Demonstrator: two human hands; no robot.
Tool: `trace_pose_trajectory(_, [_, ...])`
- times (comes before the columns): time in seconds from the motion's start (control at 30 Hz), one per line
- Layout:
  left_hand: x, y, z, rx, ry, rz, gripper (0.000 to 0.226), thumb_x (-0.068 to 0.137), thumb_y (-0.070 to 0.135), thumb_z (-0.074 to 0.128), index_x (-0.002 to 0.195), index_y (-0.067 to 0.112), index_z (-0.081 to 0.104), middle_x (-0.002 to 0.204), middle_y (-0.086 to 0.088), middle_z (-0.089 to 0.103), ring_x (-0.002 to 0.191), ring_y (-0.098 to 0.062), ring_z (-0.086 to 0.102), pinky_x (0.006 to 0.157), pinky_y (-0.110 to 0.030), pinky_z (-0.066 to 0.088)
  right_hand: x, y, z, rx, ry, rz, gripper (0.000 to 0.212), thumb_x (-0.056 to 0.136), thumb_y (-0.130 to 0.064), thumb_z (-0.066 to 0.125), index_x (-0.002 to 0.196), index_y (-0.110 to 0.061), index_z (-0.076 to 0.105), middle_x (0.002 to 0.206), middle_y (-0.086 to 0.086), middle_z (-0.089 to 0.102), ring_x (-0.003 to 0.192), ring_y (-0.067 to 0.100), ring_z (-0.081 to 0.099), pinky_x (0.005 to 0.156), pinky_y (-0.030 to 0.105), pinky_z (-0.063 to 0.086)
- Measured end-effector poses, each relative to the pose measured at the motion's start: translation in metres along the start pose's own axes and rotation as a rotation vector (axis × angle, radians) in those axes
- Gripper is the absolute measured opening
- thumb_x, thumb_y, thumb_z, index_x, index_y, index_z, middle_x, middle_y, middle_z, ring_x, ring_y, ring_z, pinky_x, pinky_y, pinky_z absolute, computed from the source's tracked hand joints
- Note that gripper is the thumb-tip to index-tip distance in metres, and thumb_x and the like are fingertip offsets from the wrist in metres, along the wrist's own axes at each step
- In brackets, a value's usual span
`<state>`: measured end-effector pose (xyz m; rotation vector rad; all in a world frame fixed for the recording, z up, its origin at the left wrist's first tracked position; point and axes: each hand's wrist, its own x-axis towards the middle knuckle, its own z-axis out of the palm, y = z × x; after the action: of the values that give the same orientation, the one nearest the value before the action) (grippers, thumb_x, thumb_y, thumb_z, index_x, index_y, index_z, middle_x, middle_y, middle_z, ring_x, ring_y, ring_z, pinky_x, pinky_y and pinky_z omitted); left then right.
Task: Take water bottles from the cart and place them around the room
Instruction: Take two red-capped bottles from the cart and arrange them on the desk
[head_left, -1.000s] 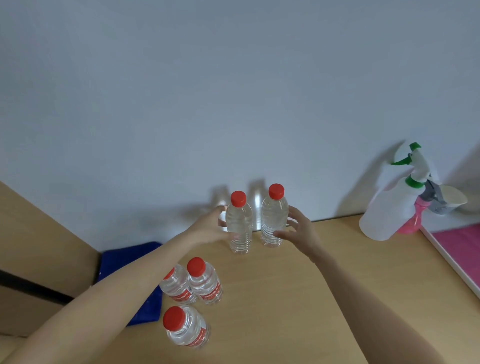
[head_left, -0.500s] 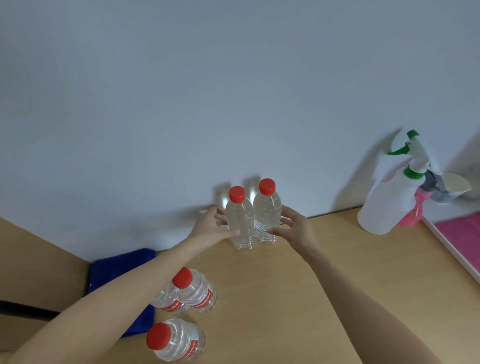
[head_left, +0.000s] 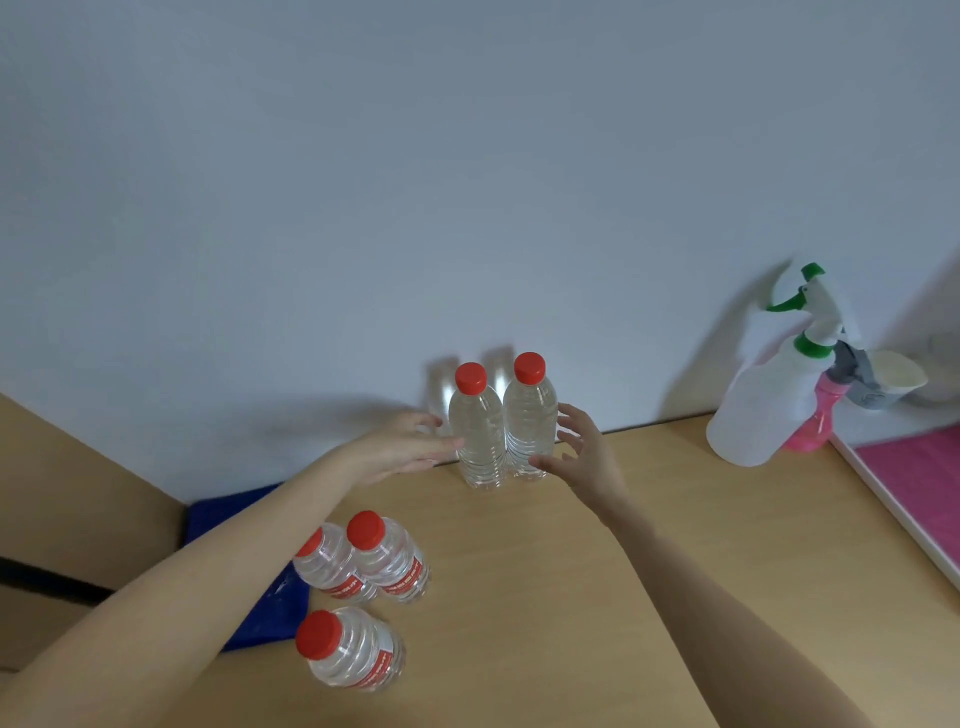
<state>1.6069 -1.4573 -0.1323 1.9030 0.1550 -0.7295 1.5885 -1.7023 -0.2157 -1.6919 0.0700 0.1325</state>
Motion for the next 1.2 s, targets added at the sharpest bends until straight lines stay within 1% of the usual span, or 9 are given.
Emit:
trace_pose_trajectory(0.2, [-0.064, -0.008, -0.041, -0.075, 0.22, 0.212, 0.032, 0.088, 0.028, 0.062, 0.119, 0.023, 0.056, 0.118, 0.001, 0.064, 0.102, -0.011, 0.066, 0.1, -0.033, 0.047, -0.05, -0.012, 0.019, 0.102, 0.268, -0.079, 0.058, 0.077, -0.013, 0.076, 0.127, -0.021, 0.048, 0.128, -0.008, 0.053, 0.119, 0.008, 0.051, 0.103, 0.031, 0.042])
trace_pose_trajectory(0.33, [-0.109, -0.025, -0.055, -0.157, 0.351, 0.335, 0.031, 0.089, 0.027, 0.059, 0.12, 0.022, 0.059, 0.113, 0.004, 0.068, 0.102, -0.012, 0.067, 0.095, -0.03, 0.049, -0.075, -0.022, 0.046, 0.122, 0.155, -0.121, 0.051, 0.077, -0.011, 0.075, 0.122, -0.023, 0.053, 0.121, -0.011, 0.06, 0.114, -0.006, 0.053, 0.101, 0.025, 0.043])
trace_pose_trajectory(0.57, [-0.145, -0.076, -0.057, -0.286, 0.495, 0.406, 0.029, 0.089, 0.021, 0.06, 0.118, 0.021, 0.061, 0.115, 0.003, 0.068, 0.105, -0.01, 0.065, 0.096, -0.032, 0.049, -0.097, -0.035, 0.1, 0.028, -0.048, -0.16, 0.059, 0.072, -0.011, 0.079, 0.123, -0.028, 0.053, 0.124, -0.006, 0.059, 0.118, 0.003, 0.053, 0.099, 0.019, 0.043])
trace_pose_trajectory(0.73, [-0.148, -0.112, -0.044, -0.303, 0.478, 0.447, 0.041, 0.078, 0.032, 0.064, 0.118, 0.026, 0.06, 0.116, 0.01, 0.067, 0.112, -0.006, 0.06, 0.096, -0.025, 0.047, -0.11, -0.03, 0.122, -0.032, -0.127, -0.138, 0.06, 0.069, -0.02, 0.081, 0.119, -0.036, 0.05, 0.123, -0.013, 0.057, 0.117, 0.001, 0.052, 0.099, 0.024, 0.043])
trace_pose_trajectory(0.83, [-0.144, -0.131, -0.036, -0.296, 0.451, 0.475, 0.04, 0.077, 0.024, 0.067, 0.116, 0.027, 0.06, 0.115, 0.011, 0.067, 0.113, -0.004, 0.059, 0.089, -0.014, 0.048, -0.115, -0.025, 0.134, -0.085, -0.167, -0.111, 0.061, 0.07, -0.019, 0.081, 0.12, -0.036, 0.05, 0.123, -0.02, 0.056, 0.116, -0.002, 0.052, 0.101, 0.026, 0.042])
trace_pose_trajectory(0.9, [-0.141, -0.14, -0.033, -0.283, 0.414, 0.479, 0.043, 0.078, 0.016, 0.07, 0.119, 0.024, 0.059, 0.116, 0.012, 0.067, 0.114, -0.005, 0.059, 0.091, -0.015, 0.048, -0.115, -0.021, 0.14, -0.123, -0.186, -0.105, 0.061, 0.071, -0.017, 0.081, 0.118, -0.041, 0.051, 0.12, -0.025, 0.058, 0.116, -0.003, 0.053, 0.1, 0.025, 0.042])
trace_pose_trajectory(1.0, [-0.135, -0.156, -0.035, -0.176, 0.325, 0.419, 0.057, 0.07, 0.025, 0.074, 0.122, 0.033, 0.054, 0.117, 0.022, 0.064, 0.114, 0.001, 0.056, 0.096, -0.016, 0.045, -0.115, -0.018, 0.149, -0.16, -0.182, -0.104, 0.064, 0.071, -0.012, 0.08, 0.114, -0.049, 0.05, 0.118, -0.028, 0.059, 0.115, -0.007, 0.052, 0.095, 0.017, 0.041])
trace_pose_trajectory(1.1, [-0.125, -0.166, -0.033, -0.087, 0.278, 0.3, 0.078, 0.065, 0.029, 0.08, 0.135, 0.029, 0.045, 0.127, 0.015, 0.059, 0.117, -0.004, 0.055, 0.103, -0.027, 0.043, -0.113, -0.016, 0.153, -0.193, -0.177, -0.1, 0.069, 0.071, -0.012, 0.08, 0.115, -0.052, 0.045, 0.116, -0.029, 0.058, 0.113, -0.011, 0.051, 0.088, 0.007, 0.041])
trace_pose_trajectory(1.2, [-0.115, -0.164, -0.028, -0.059, 0.275, 0.261, 0.067, 0.07, 0.017, 0.079, 0.126, 0.036, 0.047, 0.119, 0.017, 0.059, 0.11, -0.004, 0.056, 0.1, -0.027, 0.045, -0.109, -0.01, 0.154, -0.276, -0.187, -0.085, 0.071, 0.072, -0.015, 0.079, 0.119, -0.052, 0.041, 0.112, -0.033, 0.057, 0.109, -0.01, 0.053, 0.088, 0.008, 0.039])
